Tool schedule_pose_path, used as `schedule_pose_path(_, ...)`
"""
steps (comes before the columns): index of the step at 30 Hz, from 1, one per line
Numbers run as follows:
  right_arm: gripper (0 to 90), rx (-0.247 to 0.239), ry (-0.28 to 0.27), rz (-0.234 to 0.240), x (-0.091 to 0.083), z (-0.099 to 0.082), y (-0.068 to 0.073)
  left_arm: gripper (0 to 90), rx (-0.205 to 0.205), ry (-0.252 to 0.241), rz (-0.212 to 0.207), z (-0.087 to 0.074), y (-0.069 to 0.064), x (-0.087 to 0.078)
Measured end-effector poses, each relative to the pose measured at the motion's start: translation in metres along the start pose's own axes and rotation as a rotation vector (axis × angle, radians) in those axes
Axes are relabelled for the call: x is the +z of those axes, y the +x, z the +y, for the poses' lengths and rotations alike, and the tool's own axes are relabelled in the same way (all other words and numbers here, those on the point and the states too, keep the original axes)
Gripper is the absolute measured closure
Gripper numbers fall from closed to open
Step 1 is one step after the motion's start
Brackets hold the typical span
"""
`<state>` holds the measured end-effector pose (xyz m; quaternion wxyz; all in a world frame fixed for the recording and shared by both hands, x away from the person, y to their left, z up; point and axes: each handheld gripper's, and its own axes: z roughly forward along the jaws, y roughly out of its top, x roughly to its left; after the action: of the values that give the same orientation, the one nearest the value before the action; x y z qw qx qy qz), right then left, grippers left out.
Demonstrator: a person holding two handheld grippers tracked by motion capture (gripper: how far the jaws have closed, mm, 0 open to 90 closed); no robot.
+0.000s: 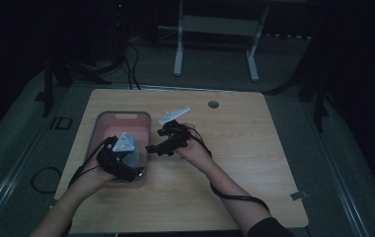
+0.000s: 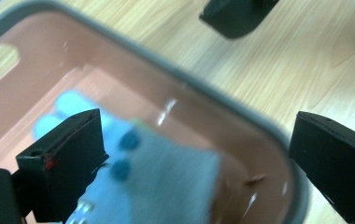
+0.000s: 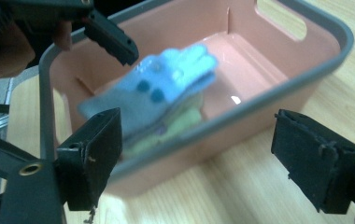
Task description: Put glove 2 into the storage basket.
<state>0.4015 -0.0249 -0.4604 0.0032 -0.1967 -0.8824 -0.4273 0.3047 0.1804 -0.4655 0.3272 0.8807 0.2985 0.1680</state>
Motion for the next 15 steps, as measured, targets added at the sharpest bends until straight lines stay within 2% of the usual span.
schedule_pose_path(5,16.4,0.007,0.003,0.003,-0.009,-0.016,-0.004,3.0,0.012,-0.053,-0.063,0.010,-0.012,0.005)
schedule_pose_path(7,16.5,0.016,-0.002,-0.003,-0.011,-0.021,-0.005,3.9,0.016,-0.076,-0.074,0.013,-0.017,0.008)
schedule_pose_path(15,16.4,0.024,-0.011,-0.005,-0.024,-0.035,-0.009,3.9,0.038,-0.111,-0.106,0.027,-0.036,0.016)
